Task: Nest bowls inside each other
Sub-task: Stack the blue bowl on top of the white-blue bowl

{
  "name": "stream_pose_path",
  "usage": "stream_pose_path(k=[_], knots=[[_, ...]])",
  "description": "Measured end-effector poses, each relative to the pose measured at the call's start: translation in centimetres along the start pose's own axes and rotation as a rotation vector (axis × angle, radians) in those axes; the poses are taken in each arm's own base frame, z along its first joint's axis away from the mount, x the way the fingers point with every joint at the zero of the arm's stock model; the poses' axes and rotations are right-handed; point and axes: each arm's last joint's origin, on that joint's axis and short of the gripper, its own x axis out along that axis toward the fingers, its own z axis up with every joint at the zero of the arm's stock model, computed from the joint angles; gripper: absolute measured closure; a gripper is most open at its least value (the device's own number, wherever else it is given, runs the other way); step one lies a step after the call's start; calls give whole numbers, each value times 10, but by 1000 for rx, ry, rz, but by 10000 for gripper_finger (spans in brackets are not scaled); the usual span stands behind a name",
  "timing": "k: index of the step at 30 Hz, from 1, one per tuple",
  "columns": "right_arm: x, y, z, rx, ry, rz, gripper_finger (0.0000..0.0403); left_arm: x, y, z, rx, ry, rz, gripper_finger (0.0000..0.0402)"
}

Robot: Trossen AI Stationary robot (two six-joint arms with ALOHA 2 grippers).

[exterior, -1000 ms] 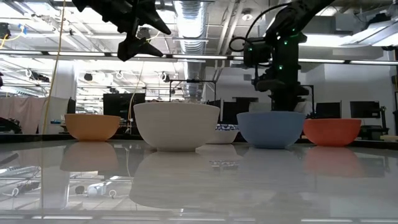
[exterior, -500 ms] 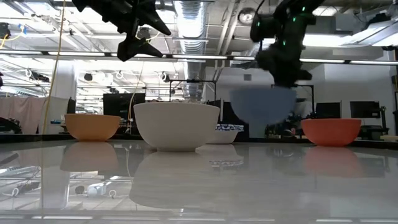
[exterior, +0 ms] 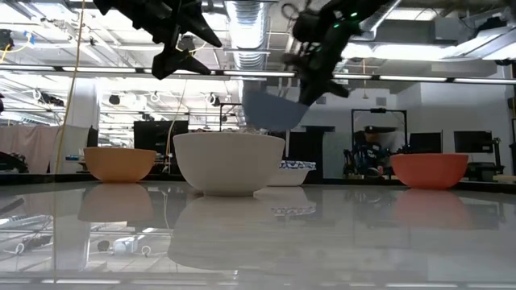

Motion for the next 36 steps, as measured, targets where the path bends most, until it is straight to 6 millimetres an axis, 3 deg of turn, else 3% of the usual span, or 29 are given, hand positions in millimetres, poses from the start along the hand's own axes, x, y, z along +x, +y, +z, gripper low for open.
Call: stream_pose_path(k=[5,12,22,32,36], knots=[[28,-8,21,-18,98,-75,397,0,1,-1,-3,15,9,130],[64,-40,25,9,222,-134,397,0,2,-3,-5,29,18,130],[67,-44,33,9,174,-91,397,0,2,-3,-6,18,35,130],[99,-46,28,17,216,-102,390,0,2,-3,-12,18,36,130],[101,-47,27,18,225,-108,373,0,2,-3,-13,18,36,130]])
